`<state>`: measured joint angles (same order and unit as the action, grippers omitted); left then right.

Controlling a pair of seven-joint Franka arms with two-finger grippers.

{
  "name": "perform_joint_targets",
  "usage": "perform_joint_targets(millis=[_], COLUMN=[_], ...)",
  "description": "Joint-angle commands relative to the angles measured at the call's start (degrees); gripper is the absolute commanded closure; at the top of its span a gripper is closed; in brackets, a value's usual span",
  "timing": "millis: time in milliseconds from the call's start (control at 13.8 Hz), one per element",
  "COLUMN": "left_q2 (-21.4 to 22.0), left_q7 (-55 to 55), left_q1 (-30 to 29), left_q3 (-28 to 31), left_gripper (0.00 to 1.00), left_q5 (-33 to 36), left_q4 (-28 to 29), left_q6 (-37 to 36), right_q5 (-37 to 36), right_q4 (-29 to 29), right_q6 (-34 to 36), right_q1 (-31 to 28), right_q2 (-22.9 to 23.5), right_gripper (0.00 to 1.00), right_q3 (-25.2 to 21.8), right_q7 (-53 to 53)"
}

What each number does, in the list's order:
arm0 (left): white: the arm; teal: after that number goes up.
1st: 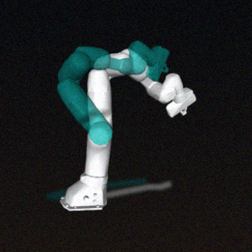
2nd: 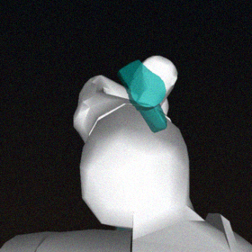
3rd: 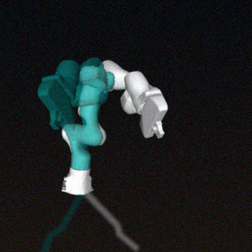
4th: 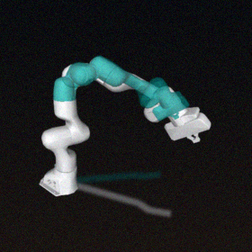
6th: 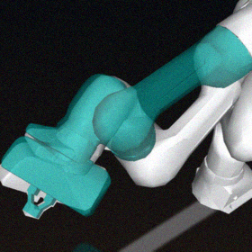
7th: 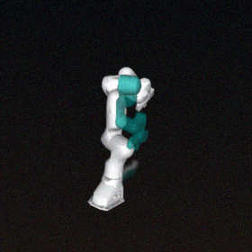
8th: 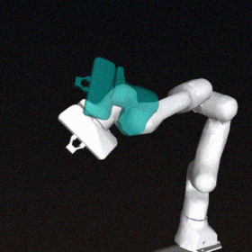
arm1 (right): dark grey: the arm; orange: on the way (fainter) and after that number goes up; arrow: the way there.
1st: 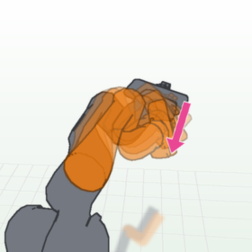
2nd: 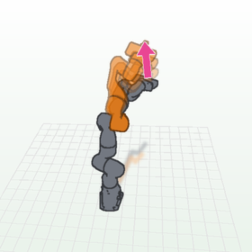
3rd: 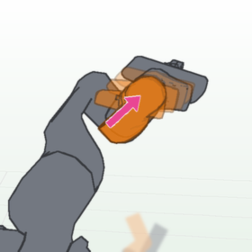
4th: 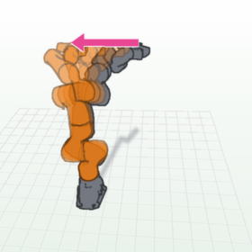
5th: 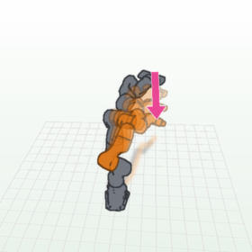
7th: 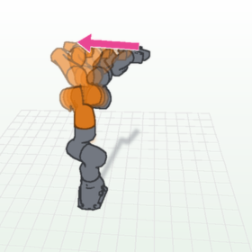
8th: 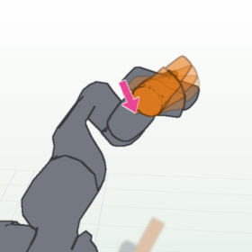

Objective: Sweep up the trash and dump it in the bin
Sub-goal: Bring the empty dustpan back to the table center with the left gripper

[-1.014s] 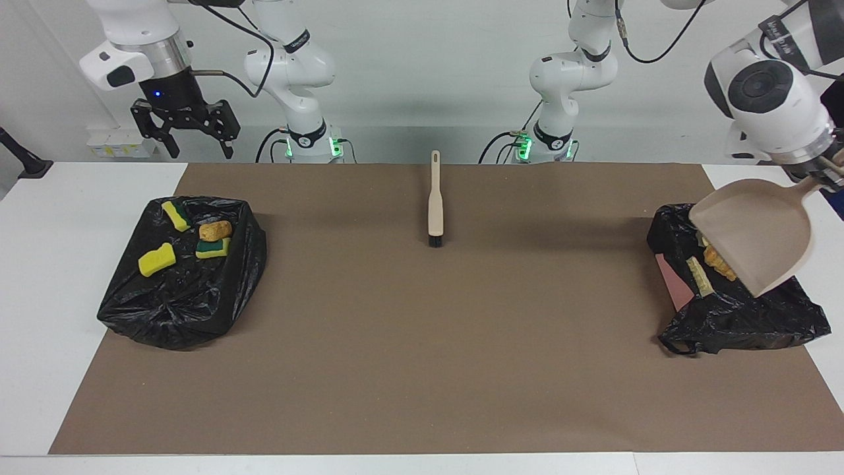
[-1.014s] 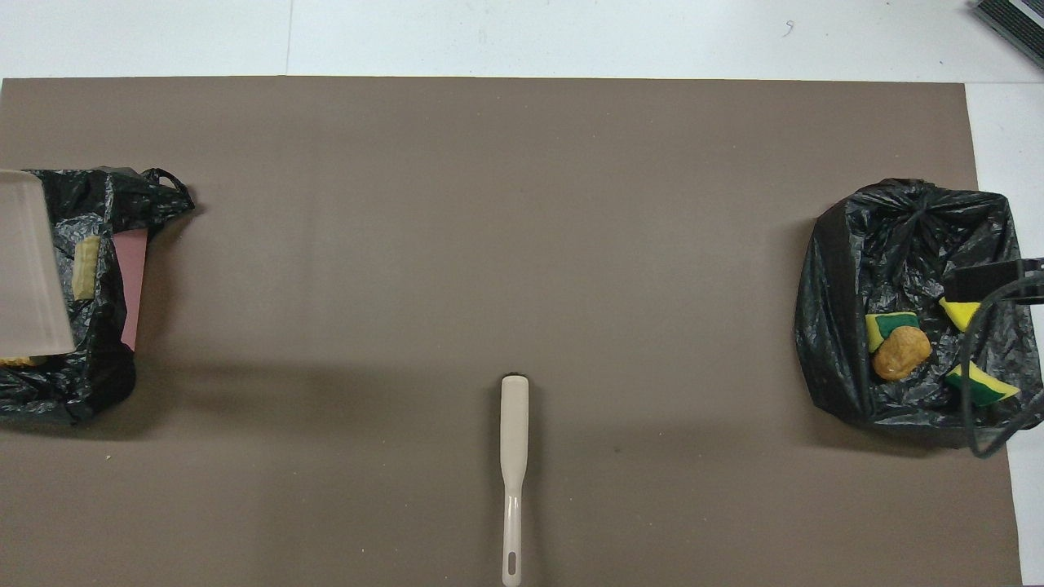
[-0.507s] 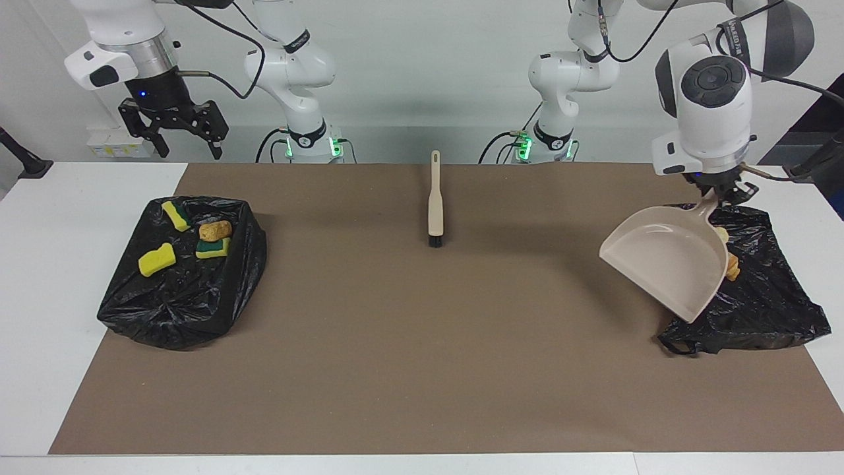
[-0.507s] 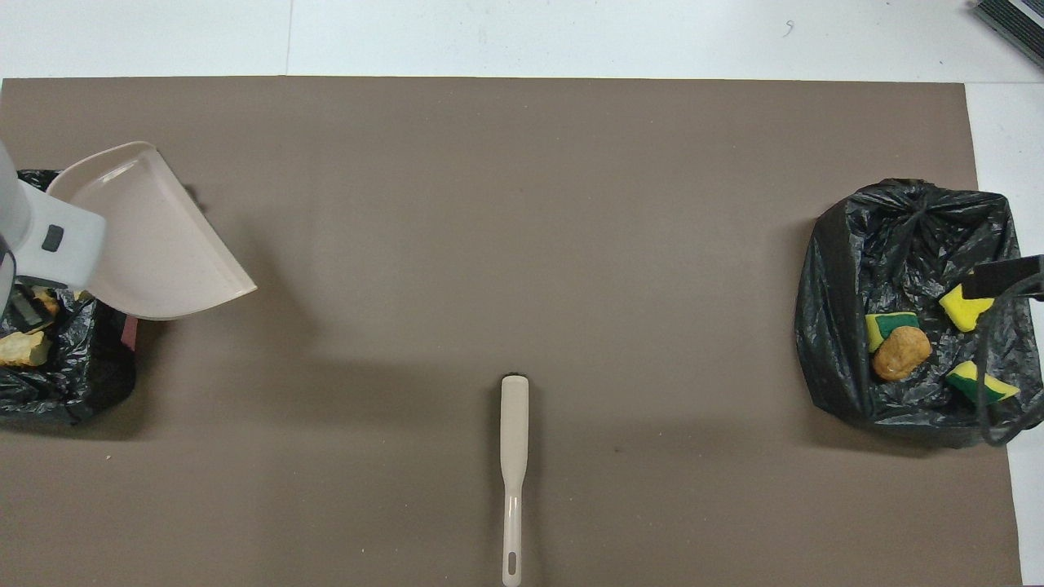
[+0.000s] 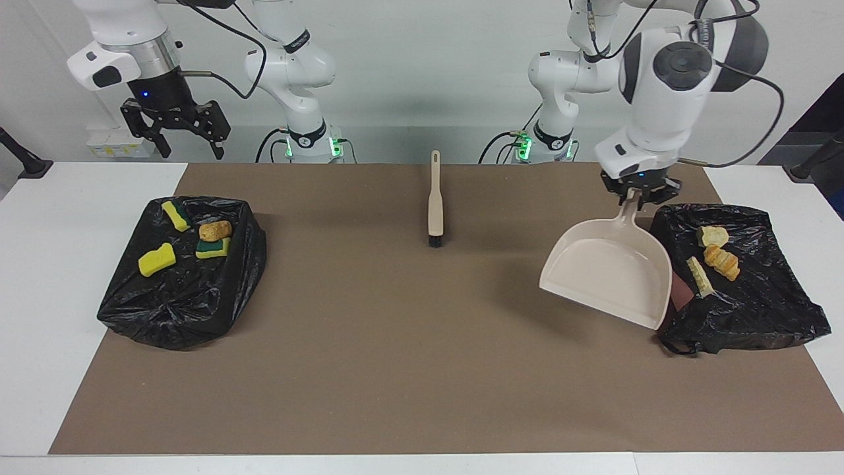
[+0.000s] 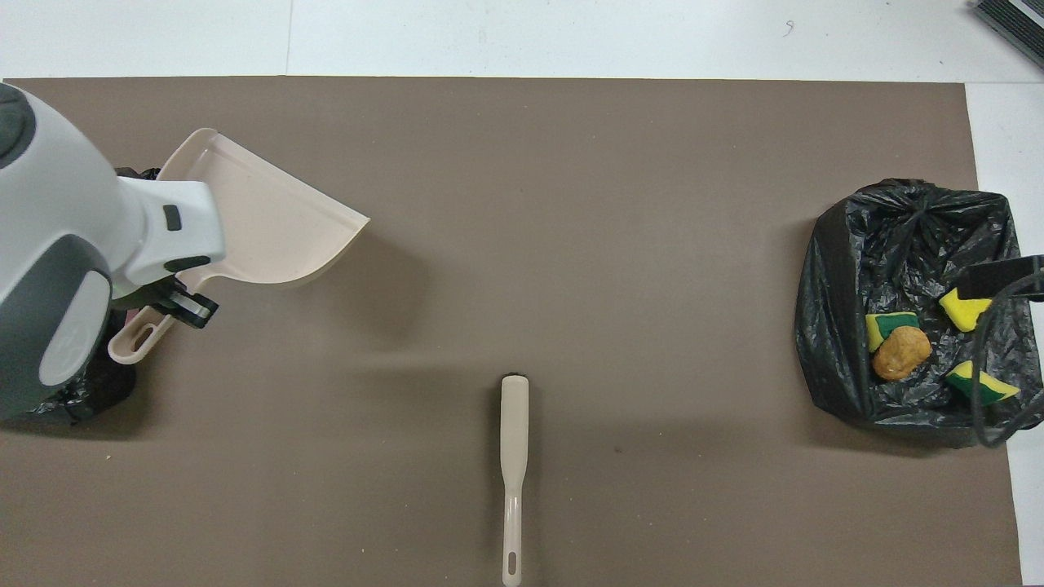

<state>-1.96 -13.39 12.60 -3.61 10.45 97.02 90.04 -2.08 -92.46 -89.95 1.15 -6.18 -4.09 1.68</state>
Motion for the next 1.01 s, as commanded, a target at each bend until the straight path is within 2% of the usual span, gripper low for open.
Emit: perform_joint_targets(millis=[0, 290, 507, 724, 941], left_q2=[1.3, 0.6, -1.0, -4.4, -10.6], left_q7=[10.2, 20.9, 31.3, 33.2, 38.0], left_q1=[4.5, 9.6, 13.8, 14.3, 15.3], left_q3=[1.0, 0.5, 0.3, 0.3, -1.1], left_gripper=[1.00, 1.00, 1.00, 1.00, 1.00], left_q5=[-4.7, -11.5, -11.8, -16.8, -17.0], left_q4=[0.0, 0.1, 0.2, 0.2, -0.4], left_q6=[1.1, 6.9, 12.1, 17.7, 21.3], right_q5=[0.0, 0.1, 0.1, 0.1, 0.1], right_q4=[0.1, 0.1, 0.1, 0.1, 0.1], right_q6=[-0.1, -0.1, -0.1, -0.1, -0.1], right_q1=[-0.3, -0.3, -0.3, -0.3, -0.3], right_q2=[-0.1, -0.1, -0.1, -0.1, -0.1], right_gripper=[0.00, 0.00, 0.00, 0.00, 0.00], right_q3=[0.4, 0.4, 0.4, 0.4, 0.4], right_q7=[0.6, 0.6, 0.6, 0.6, 0.6])
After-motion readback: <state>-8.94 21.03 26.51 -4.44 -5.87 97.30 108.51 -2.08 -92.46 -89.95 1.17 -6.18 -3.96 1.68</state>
